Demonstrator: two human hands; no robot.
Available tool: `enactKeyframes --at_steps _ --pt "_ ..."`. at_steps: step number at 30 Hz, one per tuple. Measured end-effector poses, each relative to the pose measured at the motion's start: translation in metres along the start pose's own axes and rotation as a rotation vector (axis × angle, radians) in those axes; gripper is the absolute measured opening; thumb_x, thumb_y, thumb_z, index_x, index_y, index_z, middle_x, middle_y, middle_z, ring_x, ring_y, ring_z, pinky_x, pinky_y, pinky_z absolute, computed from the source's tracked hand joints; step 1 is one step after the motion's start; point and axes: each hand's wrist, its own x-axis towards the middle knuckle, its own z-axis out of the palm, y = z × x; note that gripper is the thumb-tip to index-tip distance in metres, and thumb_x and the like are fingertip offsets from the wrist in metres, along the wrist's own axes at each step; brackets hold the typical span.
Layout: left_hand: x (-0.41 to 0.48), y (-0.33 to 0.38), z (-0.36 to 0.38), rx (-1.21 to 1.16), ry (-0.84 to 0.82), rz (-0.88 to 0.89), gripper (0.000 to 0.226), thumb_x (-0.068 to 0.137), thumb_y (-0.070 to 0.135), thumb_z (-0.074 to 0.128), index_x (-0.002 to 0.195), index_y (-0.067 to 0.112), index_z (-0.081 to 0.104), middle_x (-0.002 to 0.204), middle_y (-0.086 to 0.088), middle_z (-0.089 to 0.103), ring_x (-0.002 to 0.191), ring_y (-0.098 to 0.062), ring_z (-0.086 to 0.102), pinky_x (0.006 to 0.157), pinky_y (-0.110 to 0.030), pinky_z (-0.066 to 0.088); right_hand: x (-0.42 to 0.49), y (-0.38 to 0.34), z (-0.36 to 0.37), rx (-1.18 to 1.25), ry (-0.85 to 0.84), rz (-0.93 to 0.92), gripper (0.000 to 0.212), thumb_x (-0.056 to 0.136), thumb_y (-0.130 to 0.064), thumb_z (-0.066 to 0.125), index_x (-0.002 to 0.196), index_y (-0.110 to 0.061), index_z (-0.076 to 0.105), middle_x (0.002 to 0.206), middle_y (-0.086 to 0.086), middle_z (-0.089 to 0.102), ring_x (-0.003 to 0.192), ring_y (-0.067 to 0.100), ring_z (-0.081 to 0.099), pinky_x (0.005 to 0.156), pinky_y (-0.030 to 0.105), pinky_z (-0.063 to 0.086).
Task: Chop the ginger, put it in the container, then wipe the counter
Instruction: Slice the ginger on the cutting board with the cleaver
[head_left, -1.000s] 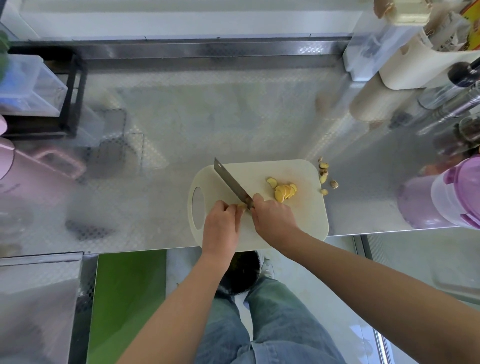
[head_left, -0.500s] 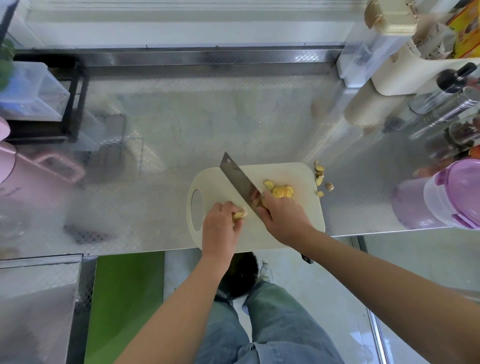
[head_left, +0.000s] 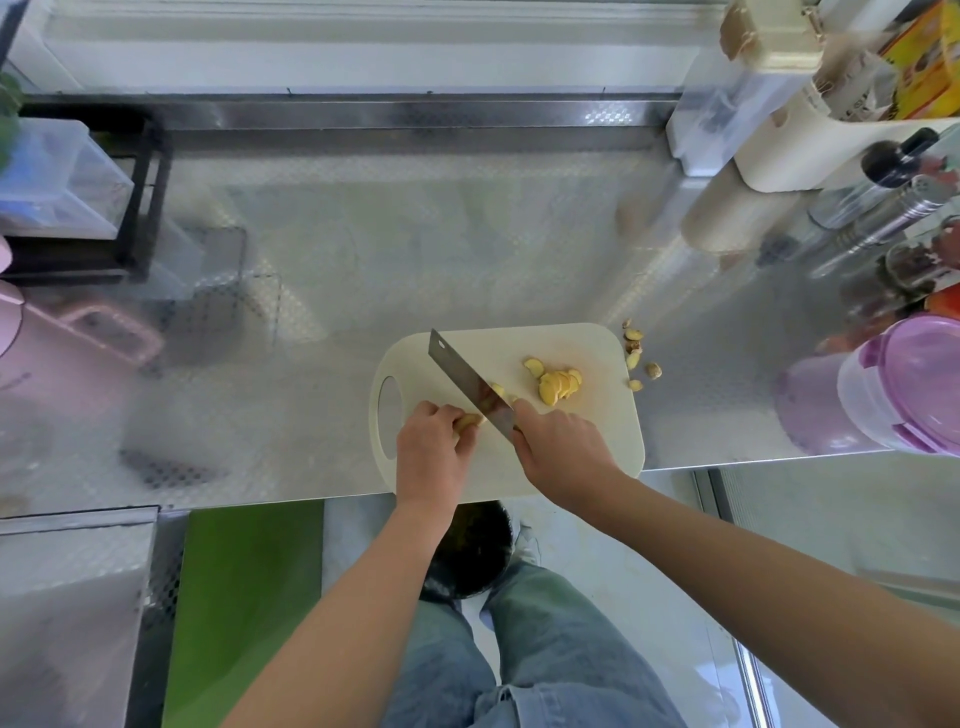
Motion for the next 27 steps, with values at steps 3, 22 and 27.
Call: enactKeyframes --at_steps 3,22,27 --pt "0.002 -0.002 0.0 0.019 -0.009 0.016 0.013 0.087 0.022 0.068 0.091 0.01 0.073 0.08 -0.007 0.061 0.065 -0.023 0.058 0.067 -0.037 0.051 0.0 -0.001 0.001 0.001 -0.006 -0.003 0.026 0.102 -0.027 0.032 0.121 -0.012 0.04 0.075 0.003 0.044 0.065 0.025 0.045 0.059 0.032 0.033" --pt "0.002 -0.004 0.004 0.075 -0.06 0.052 0.012 0.088 0.014 0.065 0.082 0.005 0.069 0.076 -0.01 0.056 0.065 -0.025 0.053 0.061 -0.036 0.045 0.042 -0.016 0.011 0.15 -0.007 0.088 0.019 0.099 -0.023 0.038 0.108 -0.007 0.043 0.092 0.016 0.061 0.084 0.037 0.059 0.06 0.034 0.033" --pt "0.003 -0.005 0.001 0.068 -0.074 0.044 0.012 0.089 0.018 0.065 0.088 0.007 0.07 0.08 -0.01 0.058 0.069 -0.026 0.054 0.064 -0.035 0.043 0.042 -0.011 0.01 0.171 0.011 0.072 0.02 0.1 -0.027 0.038 0.103 -0.008 0.044 0.088 0.015 0.06 0.08 0.036 0.058 0.058 0.034 0.034"
